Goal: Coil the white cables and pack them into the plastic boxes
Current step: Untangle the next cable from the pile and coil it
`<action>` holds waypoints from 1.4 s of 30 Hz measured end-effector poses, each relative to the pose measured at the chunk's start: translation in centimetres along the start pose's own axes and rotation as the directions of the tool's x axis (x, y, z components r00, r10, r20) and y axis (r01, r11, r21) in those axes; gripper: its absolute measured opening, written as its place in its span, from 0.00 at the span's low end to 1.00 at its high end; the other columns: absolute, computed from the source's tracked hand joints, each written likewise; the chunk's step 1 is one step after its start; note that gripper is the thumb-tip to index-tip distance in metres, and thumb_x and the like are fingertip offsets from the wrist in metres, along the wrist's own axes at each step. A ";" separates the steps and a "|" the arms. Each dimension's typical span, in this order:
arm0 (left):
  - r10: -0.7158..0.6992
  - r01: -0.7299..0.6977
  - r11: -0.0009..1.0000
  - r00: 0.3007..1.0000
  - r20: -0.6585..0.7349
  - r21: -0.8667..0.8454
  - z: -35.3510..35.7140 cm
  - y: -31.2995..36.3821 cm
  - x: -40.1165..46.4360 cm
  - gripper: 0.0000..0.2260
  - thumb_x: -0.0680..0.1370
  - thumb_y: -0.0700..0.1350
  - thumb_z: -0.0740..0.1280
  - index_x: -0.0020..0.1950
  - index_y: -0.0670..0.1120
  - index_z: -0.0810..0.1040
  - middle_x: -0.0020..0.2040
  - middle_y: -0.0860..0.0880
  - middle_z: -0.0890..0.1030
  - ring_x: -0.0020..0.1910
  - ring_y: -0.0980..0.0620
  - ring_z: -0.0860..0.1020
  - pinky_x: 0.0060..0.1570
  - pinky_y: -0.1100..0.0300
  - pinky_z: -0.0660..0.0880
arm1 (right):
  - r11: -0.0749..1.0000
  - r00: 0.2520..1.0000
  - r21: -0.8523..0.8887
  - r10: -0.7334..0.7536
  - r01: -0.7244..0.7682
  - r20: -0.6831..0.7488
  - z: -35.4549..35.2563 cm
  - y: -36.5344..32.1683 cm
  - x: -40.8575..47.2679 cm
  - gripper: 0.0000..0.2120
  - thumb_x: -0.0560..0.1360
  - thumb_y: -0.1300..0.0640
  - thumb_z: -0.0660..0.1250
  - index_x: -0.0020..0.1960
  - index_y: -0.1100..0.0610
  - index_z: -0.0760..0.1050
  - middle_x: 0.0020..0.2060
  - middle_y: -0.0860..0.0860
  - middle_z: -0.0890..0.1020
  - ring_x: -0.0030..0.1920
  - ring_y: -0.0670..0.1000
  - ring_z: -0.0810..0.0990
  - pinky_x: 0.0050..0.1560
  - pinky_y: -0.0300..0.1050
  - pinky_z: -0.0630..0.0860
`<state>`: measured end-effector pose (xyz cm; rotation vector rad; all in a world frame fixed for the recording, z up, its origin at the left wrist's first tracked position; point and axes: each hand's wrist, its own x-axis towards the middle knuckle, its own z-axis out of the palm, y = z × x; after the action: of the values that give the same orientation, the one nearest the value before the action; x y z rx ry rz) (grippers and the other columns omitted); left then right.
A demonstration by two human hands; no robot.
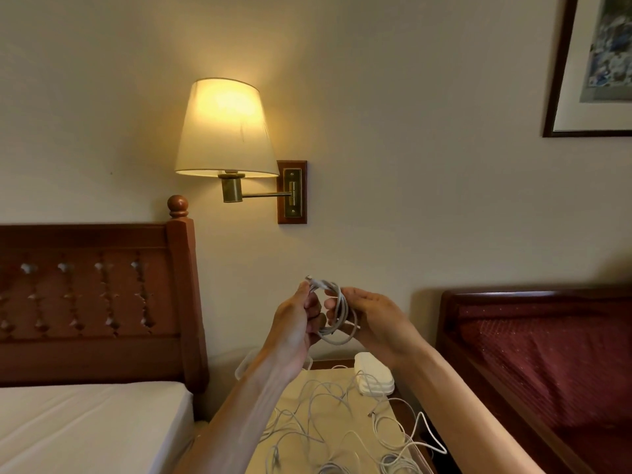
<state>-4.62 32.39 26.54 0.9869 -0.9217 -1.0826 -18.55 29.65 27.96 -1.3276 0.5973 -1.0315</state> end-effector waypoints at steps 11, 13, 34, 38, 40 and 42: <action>0.560 -0.503 0.727 0.828 0.021 0.468 -0.3 0.5 -1.0 0.07 0.78 0.56 0.64 0.55 0.65 0.77 0.53 0.59 0.77 0.50 0.63 0.77 0.41 0.69 0.75 | 0.985 0.978 -0.007 -0.172 0.172 -0.114 0.1 0.7 0.5 0.13 0.81 0.61 0.60 0.53 0.71 0.78 0.35 0.54 0.78 0.41 0.54 0.79 0.62 0.59 0.74; 0.728 -0.621 0.576 0.685 0.012 0.531 -0.9 0.2 -0.4 0.10 0.75 0.48 0.73 0.56 0.51 0.82 0.52 0.55 0.81 0.49 0.59 0.81 0.39 0.65 0.79 | 0.987 0.981 -0.022 -0.163 0.162 -0.106 0.2 0.8 0.5 0.13 0.81 0.61 0.60 0.53 0.71 0.78 0.36 0.54 0.78 0.40 0.53 0.80 0.62 0.59 0.74; 0.364 -0.342 0.908 0.930 -0.051 0.241 -5.5 -2.4 0.4 0.06 0.79 0.38 0.67 0.50 0.35 0.77 0.45 0.41 0.85 0.44 0.46 0.85 0.39 0.56 0.82 | 0.962 0.990 0.252 0.071 -0.101 0.124 -2.8 4.4 -0.5 0.13 0.75 0.61 0.62 0.55 0.67 0.77 0.40 0.56 0.78 0.41 0.52 0.78 0.53 0.48 0.78; 0.095 -0.095 0.960 0.995 0.012 0.265 -7.9 -8.9 -0.2 0.06 0.78 0.41 0.69 0.51 0.39 0.82 0.47 0.42 0.85 0.48 0.45 0.84 0.46 0.53 0.82 | 0.945 0.970 0.223 0.243 -0.239 0.012 -3.9 8.0 -1.2 0.08 0.76 0.64 0.63 0.51 0.65 0.79 0.38 0.55 0.82 0.39 0.50 0.81 0.49 0.44 0.78; -0.006 0.005 0.951 1.000 0.005 0.309 -9.7 -13.1 -0.9 0.07 0.78 0.44 0.69 0.53 0.44 0.83 0.49 0.45 0.85 0.50 0.48 0.84 0.48 0.51 0.82 | 0.950 0.951 0.132 0.295 -0.282 -0.094 -4.3 10.7 -1.9 0.08 0.78 0.65 0.64 0.47 0.63 0.82 0.38 0.56 0.84 0.39 0.52 0.82 0.48 0.46 0.80; -0.062 0.086 0.902 0.996 -0.071 0.422 -12.2 -17.8 -1.6 0.05 0.78 0.47 0.69 0.50 0.50 0.84 0.46 0.48 0.86 0.48 0.49 0.84 0.46 0.49 0.82 | 0.952 0.936 -0.034 0.291 -0.303 -0.200 -4.7 14.3 -2.9 0.09 0.77 0.65 0.66 0.43 0.59 0.84 0.39 0.58 0.84 0.41 0.54 0.82 0.50 0.50 0.80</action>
<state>1.80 33.08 5.88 1.4153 -1.1076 -0.9267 -20.13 28.73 12.71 -1.1553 0.9550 -0.9015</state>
